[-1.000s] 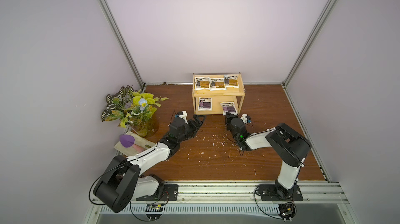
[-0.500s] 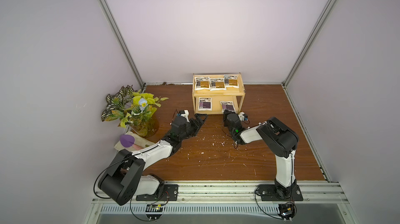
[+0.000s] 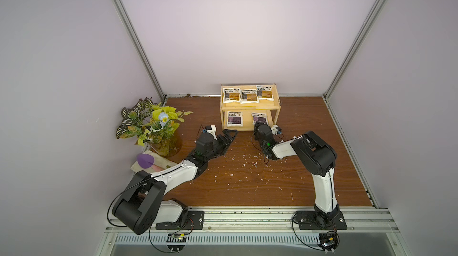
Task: Place the bagged coffee beans on the shelf by color
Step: Place the bagged coffee beans on the shelf.
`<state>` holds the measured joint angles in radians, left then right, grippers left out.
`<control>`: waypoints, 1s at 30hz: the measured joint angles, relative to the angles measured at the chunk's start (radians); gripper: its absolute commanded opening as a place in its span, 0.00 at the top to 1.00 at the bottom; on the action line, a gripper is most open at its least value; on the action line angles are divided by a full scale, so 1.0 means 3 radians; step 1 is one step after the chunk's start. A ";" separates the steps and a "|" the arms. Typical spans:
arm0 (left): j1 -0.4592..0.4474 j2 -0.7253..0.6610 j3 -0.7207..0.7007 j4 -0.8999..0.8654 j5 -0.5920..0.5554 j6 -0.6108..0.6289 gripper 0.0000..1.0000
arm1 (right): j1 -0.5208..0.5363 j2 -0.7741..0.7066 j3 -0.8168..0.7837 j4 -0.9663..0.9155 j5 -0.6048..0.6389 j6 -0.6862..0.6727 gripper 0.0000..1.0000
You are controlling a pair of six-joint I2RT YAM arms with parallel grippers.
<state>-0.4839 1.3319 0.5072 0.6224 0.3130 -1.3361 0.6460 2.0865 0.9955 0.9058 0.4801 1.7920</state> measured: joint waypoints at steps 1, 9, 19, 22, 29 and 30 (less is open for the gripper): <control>0.0000 0.0000 0.0000 0.0001 0.0000 0.0000 0.00 | -0.0005 0.0008 0.0020 -0.0017 -0.0023 -0.0018 0.68; 0.0000 -0.0008 0.0000 0.0008 -0.0003 -0.0001 0.00 | -0.0020 0.0015 0.0128 -0.0108 -0.0140 -0.0095 0.49; 0.0000 -0.0076 -0.0003 0.0010 -0.0009 -0.0011 0.00 | -0.0020 -0.0069 -0.0038 -0.0139 -0.0211 -0.0153 0.44; 0.0000 -0.0079 -0.0005 0.0010 -0.0009 -0.0019 0.01 | -0.0020 -0.0150 -0.0120 -0.0140 -0.0217 -0.0161 0.44; 0.0000 -0.0104 -0.0005 0.0010 -0.0009 -0.0024 0.00 | -0.0043 -0.0263 -0.0215 -0.0103 -0.0219 -0.0195 0.45; 0.0000 -0.0113 -0.0005 0.0010 -0.0009 -0.0024 0.01 | -0.0051 -0.0270 -0.0225 -0.0094 -0.0220 -0.0201 0.45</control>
<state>-0.4839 1.2980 0.5056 0.6254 0.3103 -1.3434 0.6308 2.0056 0.9279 0.8776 0.4141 1.7317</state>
